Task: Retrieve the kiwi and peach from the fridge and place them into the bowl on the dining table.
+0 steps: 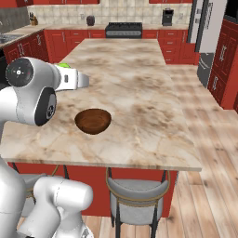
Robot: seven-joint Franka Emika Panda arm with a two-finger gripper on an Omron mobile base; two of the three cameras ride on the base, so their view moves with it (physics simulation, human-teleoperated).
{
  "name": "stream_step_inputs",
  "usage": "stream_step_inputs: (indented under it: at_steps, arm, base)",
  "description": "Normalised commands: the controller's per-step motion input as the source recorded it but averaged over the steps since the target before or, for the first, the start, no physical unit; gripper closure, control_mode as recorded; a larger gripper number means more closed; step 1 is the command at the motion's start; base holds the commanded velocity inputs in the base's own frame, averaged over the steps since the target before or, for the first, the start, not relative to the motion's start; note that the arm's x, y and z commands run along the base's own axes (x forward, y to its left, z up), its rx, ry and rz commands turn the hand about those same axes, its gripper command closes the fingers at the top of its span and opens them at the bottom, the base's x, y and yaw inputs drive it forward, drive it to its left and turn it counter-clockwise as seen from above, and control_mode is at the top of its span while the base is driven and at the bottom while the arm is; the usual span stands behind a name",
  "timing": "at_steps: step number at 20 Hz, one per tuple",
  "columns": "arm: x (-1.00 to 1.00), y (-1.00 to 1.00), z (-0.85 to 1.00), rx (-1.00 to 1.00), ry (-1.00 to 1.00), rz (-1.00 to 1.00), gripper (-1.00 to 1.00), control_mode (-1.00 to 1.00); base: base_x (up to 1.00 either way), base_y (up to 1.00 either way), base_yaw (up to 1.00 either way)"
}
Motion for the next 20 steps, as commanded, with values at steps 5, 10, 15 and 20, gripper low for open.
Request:
stream_step_inputs:
  at_steps: [5, 10, 15, 20]
  arm:
    - [0.00, 0.00, 0.00, 0.00, 0.00, 0.00, 1.00, 1.00]
    - [0.72, 0.00, -0.14, 0.00, 0.10, -0.06, 1.00, -1.00]
    - [0.81, 0.01, -0.45, 0.00, 0.24, -0.03, 1.00, -1.00]
    - [0.45, 0.14, -0.63, 0.00, 0.39, 0.00, 1.00, -1.00]
  base:
    - [0.39, 0.00, -0.03]
    - [0.12, 0.00, -0.01]
    - [0.00, 0.00, 0.00]
    - [0.00, 0.00, 0.00]
